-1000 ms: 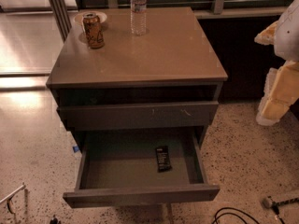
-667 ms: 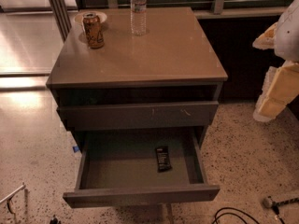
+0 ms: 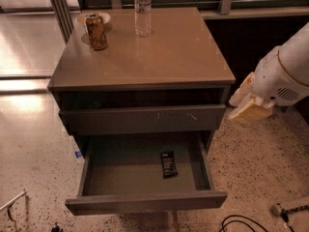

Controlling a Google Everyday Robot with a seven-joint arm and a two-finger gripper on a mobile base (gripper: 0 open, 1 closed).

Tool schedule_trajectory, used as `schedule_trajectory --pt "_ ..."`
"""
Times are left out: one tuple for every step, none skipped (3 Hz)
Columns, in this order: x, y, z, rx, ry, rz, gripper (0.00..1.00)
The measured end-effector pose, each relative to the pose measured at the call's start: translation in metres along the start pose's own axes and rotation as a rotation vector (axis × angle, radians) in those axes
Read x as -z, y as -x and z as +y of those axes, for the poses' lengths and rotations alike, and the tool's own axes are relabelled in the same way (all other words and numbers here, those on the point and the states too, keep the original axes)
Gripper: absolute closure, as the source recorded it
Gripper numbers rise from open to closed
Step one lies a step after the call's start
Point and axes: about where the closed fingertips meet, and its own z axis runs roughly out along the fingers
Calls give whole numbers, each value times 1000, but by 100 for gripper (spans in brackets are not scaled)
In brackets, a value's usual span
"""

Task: Pick rxbar chocolate from middle drawer and place on counter

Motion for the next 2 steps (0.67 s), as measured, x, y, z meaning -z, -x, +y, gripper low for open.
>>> schedule_trajectory --pt "-77 -15 5 -49 54 -62 84" --pt "-81 -14 2 -51 44 -65 100"
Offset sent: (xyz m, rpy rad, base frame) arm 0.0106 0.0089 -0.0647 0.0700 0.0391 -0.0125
